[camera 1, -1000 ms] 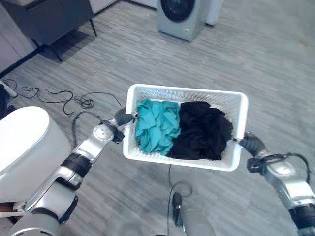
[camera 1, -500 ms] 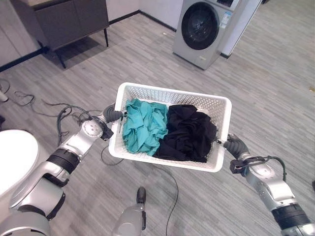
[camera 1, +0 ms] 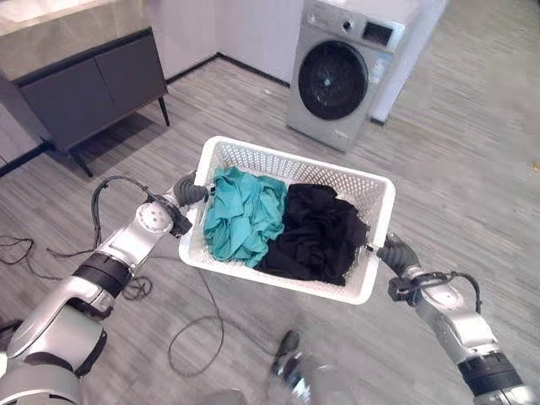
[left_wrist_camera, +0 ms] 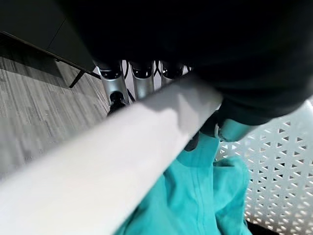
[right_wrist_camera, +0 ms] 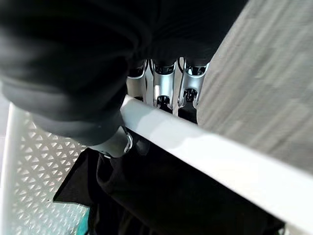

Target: Grab the laundry basket,head to the washer,open it,put in the laundry and shut it.

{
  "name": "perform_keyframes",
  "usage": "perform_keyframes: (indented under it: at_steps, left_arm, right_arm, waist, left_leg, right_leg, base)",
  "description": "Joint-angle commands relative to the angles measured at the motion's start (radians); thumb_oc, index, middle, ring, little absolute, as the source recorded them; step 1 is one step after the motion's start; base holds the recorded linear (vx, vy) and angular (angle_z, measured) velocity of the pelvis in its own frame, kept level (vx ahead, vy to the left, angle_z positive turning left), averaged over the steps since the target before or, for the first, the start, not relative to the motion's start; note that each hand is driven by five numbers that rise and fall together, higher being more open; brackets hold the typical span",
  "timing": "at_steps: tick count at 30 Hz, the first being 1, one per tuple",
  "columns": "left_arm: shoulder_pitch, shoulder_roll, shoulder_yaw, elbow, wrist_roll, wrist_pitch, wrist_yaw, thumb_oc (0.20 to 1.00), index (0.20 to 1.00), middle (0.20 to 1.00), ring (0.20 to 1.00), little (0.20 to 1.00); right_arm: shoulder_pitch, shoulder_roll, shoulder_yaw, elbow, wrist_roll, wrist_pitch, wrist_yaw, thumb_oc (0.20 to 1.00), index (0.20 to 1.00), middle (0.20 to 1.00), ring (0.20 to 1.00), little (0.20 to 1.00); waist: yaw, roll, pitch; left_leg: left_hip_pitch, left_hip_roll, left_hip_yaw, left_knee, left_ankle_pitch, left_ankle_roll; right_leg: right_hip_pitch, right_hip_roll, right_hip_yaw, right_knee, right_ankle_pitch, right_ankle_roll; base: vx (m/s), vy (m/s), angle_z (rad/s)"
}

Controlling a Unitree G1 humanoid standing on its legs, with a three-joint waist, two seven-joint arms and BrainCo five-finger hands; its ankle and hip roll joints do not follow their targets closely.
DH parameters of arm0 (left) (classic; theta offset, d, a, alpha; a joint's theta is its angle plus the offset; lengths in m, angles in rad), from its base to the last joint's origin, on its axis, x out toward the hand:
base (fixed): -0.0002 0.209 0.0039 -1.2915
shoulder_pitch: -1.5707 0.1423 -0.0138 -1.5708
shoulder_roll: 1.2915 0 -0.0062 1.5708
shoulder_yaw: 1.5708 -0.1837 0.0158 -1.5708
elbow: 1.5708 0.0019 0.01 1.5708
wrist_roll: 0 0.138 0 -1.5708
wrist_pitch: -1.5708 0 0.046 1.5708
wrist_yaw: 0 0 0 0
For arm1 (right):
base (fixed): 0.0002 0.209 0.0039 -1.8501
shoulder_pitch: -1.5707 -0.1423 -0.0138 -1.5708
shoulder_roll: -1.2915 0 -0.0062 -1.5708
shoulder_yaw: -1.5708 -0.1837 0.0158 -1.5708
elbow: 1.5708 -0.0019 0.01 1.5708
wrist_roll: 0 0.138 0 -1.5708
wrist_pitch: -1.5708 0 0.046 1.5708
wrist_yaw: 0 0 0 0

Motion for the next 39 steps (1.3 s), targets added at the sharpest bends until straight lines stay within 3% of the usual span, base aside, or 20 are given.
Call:
perform_keyframes:
  at_steps: [1,3,6,8,9,10,11,13,15,18,20,21,22,23,26,30,34,35,37,39]
  left_arm:
    - [-0.136,-0.005,0.034,-0.007,0.055,-0.09,0.017,0.2,0.2,0.2,0.2,0.2]
    - [-0.134,-0.006,0.031,-0.007,0.061,-0.094,0.013,0.2,0.2,0.2,0.2,0.2]
    - [-0.116,-0.018,0.033,0.003,0.071,-0.107,0.005,0.2,0.2,0.2,0.2,0.2]
    - [-0.086,-0.017,0.047,-0.009,0.059,-0.111,0.008,0.2,0.2,0.2,0.2,0.2]
    - [-0.085,-0.016,0.048,-0.01,0.059,-0.11,0.008,0.2,0.2,0.2,0.2,0.2]
    - [-0.081,0.009,0.054,-0.031,0.035,-0.097,0.005,0.2,0.2,0.2,0.2,0.2]
    - [-0.077,0.024,0.064,-0.05,0.02,-0.094,0.009,0.2,0.2,0.2,0.2,0.2]
    - [-0.087,0.043,0.07,-0.069,0.007,-0.083,0.009,0.2,0.2,0.2,0.2,0.2]
    - [-0.106,0.04,0.06,-0.073,-0.007,-0.08,0.009,0.2,0.2,0.2,0.2,0.2]
    - [-0.138,0.026,0.037,-0.068,-0.013,-0.076,0.012,0.2,0.2,0.2,0.2,0.2]
    - [-0.145,0.014,0.033,-0.059,0.001,-0.078,0.014,0.2,0.2,0.2,0.2,0.2]
    - [-0.15,0.008,0.03,-0.053,0.007,-0.079,0.015,0.2,0.2,0.2,0.2,0.2]
    - [-0.15,0.007,0.029,-0.052,0.007,-0.08,0.015,0.2,0.2,0.2,0.2,0.2]
    - [-0.151,-0.008,0.022,-0.042,0.016,-0.084,0.017,0.2,0.2,0.2,0.2,0.2]
    - [-0.154,-0.032,0.013,-0.041,0.022,-0.091,0.017,0.2,0.2,0.2,0.2,0.2]
    - [-0.156,-0.022,0.019,-0.041,0.027,-0.097,0.02,0.2,0.2,0.2,0.2,0.2]
    - [-0.142,0.005,0.019,-0.051,0.021,-0.105,0.027,0.2,0.2,0.2,0.2,0.2]
    - [-0.142,0.025,0.02,-0.065,0.023,-0.108,0.029,0.2,0.2,0.2,0.2,0.2]
    - [-0.143,0.031,0.017,-0.074,0.026,-0.104,0.027,0.2,0.2,0.2,0.2,0.2]
    - [-0.14,0.032,0.02,-0.077,0.028,-0.104,0.029,0.2,0.2,0.2,0.2,0.2]
  right_arm:
    - [-0.121,-0.076,-0.083,-0.048,-0.03,-0.072,0.023,0.2,0.2,0.2,0.2,0.2]
    - [-0.109,-0.08,-0.095,-0.055,-0.03,-0.071,0.029,0.2,0.2,0.2,0.2,0.2]
    - [-0.076,-0.104,-0.112,-0.071,-0.029,-0.068,0.046,0.2,0.2,0.2,0.2,0.2]
    - [-0.085,-0.11,-0.1,-0.08,-0.019,-0.078,0.041,0.2,0.2,0.2,0.2,0.2]
    - [-0.086,-0.11,-0.099,-0.08,-0.019,-0.078,0.041,0.2,0.2,0.2,0.2,0.2]
    - [-0.101,-0.118,-0.098,-0.085,0.002,-0.084,0.03,0.2,0.2,0.2,0.2,0.2]
    - [-0.113,-0.118,-0.09,-0.085,0.015,-0.092,0.021,0.2,0.2,0.2,0.2,0.2]
    - [-0.125,-0.117,-0.085,-0.089,0.024,-0.091,0.007,0.2,0.2,0.2,0.2,0.2]
    - [-0.129,-0.113,-0.077,-0.088,0.031,-0.095,-0.009,0.2,0.2,0.2,0.2,0.2]
    - [-0.103,-0.101,-0.08,-0.102,0.029,-0.091,-0.012,0.2,0.2,0.2,0.2,0.2]
    - [-0.089,-0.089,-0.081,-0.114,0.037,-0.095,-0.004,0.2,0.2,0.2,0.2,0.2]
    - [-0.089,-0.086,-0.082,-0.115,0.035,-0.1,-0.004,0.2,0.2,0.2,0.2,0.2]
    - [-0.089,-0.086,-0.083,-0.115,0.035,-0.1,-0.004,0.2,0.2,0.2,0.2,0.2]
    - [-0.09,-0.077,-0.081,-0.112,0.033,-0.115,-0.008,0.2,0.2,0.2,0.2,0.2]
    - [-0.091,-0.064,-0.083,-0.107,0.019,-0.127,-0.019,0.2,0.2,0.2,0.2,0.2]
    - [-0.127,-0.055,-0.075,-0.112,0.01,-0.128,-0.019,0.2,0.2,0.2,0.2,0.2]
    - [-0.144,-0.037,-0.064,-0.118,0.005,-0.132,-0.019,0.2,0.2,0.2,0.2,0.2]
    - [-0.165,-0.027,-0.049,-0.118,-0.008,-0.13,-0.012,0.2,0.2,0.2,0.2,0.2]
    - [-0.184,-0.019,-0.036,-0.111,-0.029,-0.119,-0.007,0.2,0.2,0.2,0.2,0.2]
    - [-0.192,-0.011,-0.031,-0.108,-0.038,-0.118,-0.007,0.2,0.2,0.2,0.2,0.2]
  waist:
    - [0.013,0.034,-0.045]
    - [0.002,0.034,-0.048]
    - [-0.041,0.036,-0.087]
    - [-0.051,0.059,-0.102]
    - [-0.053,0.057,-0.104]
    - [-0.047,0.052,-0.093]
    - [-0.036,0.046,-0.083]
    - [-0.018,0.039,-0.061]
    - [-0.011,0.034,-0.045]
    - [0.012,0.018,-0.029]
    - [0.033,0.004,-0.029]
    - [0.042,0.008,-0.03]
    - [0.042,0.002,-0.028]
    - [0.062,0.013,-0.035]
    - [0.074,0.021,-0.042]
    - [0.095,0.028,-0.071]
    - [0.107,0.013,-0.084]
    - [0.104,0.014,-0.084]
    - [0.091,0.016,-0.069]
    - [0.085,0.023,-0.06]
  left_leg:
    - [0.092,0.084,-0.027,-0.39,0.198,0.062]
    - [0.11,0.085,-0.031,-0.39,0.189,0.06]
    - [0.186,0.101,-0.055,-0.38,0.179,0.043]
    - [0.175,0.163,-0.066,-0.266,0.262,0.016]
    - [0.17,0.162,-0.068,-0.264,0.264,0.015]
    - [0.041,0.24,-0.091,0.058,0.404,0.008]
    - [-0.004,0.273,-0.1,0.189,0.44,0.018]
    - [-0.088,0.305,-0.126,0.364,0.457,0.032]
    - [-0.136,0.355,-0.107,0.393,0.461,0.037]
    - [-0.257,0.276,-0.118,0.286,0.378,0.039]
    - [-0.291,0.192,-0.119,0.048,0.381,0.046]
    - [-0.297,0.166,-0.14,-0.081,0.385,0.038]
    - [-0.286,0.16,-0.136,-0.098,0.393,0.039]
    - [-0.279,0.125,-0.185,-0.311,0.45,0.018]
    - [-0.301,0.091,-0.192,-0.464,0.5,0.006]
    - [-0.258,0.072,-0.206,-0.475,0.525,0.021]
    - [-0.242,0.05,-0.186,-0.413,0.477,0.052]
    - [-0.196,0.043,-0.165,-0.414,0.438,0.087]
    - [-0.156,0.039,-0.129,-0.407,0.406,0.118]
    - [-0.135,0.037,-0.112,-0.401,0.387,0.133]
  right_leg:
    - [0.017,-0.207,0.042,-0.097,-0.048,0.446]
    - [0.014,-0.207,0.053,-0.092,-0.042,0.451]
    - [0.01,-0.153,0.126,-0.022,-0.02,0.443]
    - [0.025,-0.088,0.135,0.02,-0.057,0.41]
    - [0.023,-0.089,0.134,0.017,-0.054,0.408]
    - [0.067,-0.036,0.121,0.023,-0.099,0.34]
    - [0.095,0.0,0.124,0.02,-0.127,0.306]
    - [0.143,0.043,0.132,0.014,-0.171,0.266]
    - [0.189,0.077,0.127,0.007,-0.205,0.241]
    - [0.239,0.087,0.144,-0.008,-0.226,0.245]
    - [0.243,0.076,0.151,-0.014,-0.221,0.257]
    - [0.254,0.08,0.155,-0.022,-0.225,0.266]
    - [0.257,0.075,0.155,-0.023,-0.225,0.267]
    - [0.288,0.088,0.158,-0.038,-0.239,0.278]
    - [0.335,0.098,0.161,-0.051,-0.263,0.283]
    - [0.368,0.1,0.206,-0.041,-0.3,0.288]
    - [0.348,0.079,0.23,0.11,-0.311,0.311]
    - [0.291,0.063,0.218,0.304,-0.268,0.358]
    - [0.213,0.028,0.187,0.485,-0.185,0.418]
    - [0.19,0.001,0.162,0.571,-0.161,0.436]
  base:
    - [0.47,-0.139,0.32]
    - [0.49,-0.156,0.04]
    - [0.5,-0.175,0.12]
    - [0.41,-0.239,0.03]
    - [0.38,-0.443,-0.05]
    - [0.32,-0.487,-0.05]
    - [0.41,-0.626,-0.02]
    - [0.31,-0.394,-0.25]
    - [0.31,-0.277,-0.56]
    - [0.26,-0.054,0.01]
    - [0.21,0.075,-0.06]
    - [0.21,0.07,-0.33]
    - [0.34,0.082,-0.42]
    - [0.32,0.078,-0.41]
    - [0.35,0.082,-0.81]
    - [0.38,0.156,-0.52]
    - [0.31,0.18,-0.35]
    - [0.25,0.198,-0.21]
    - [0.22,0.183,-0.3]
    - [0.14,0.153,-0.23]
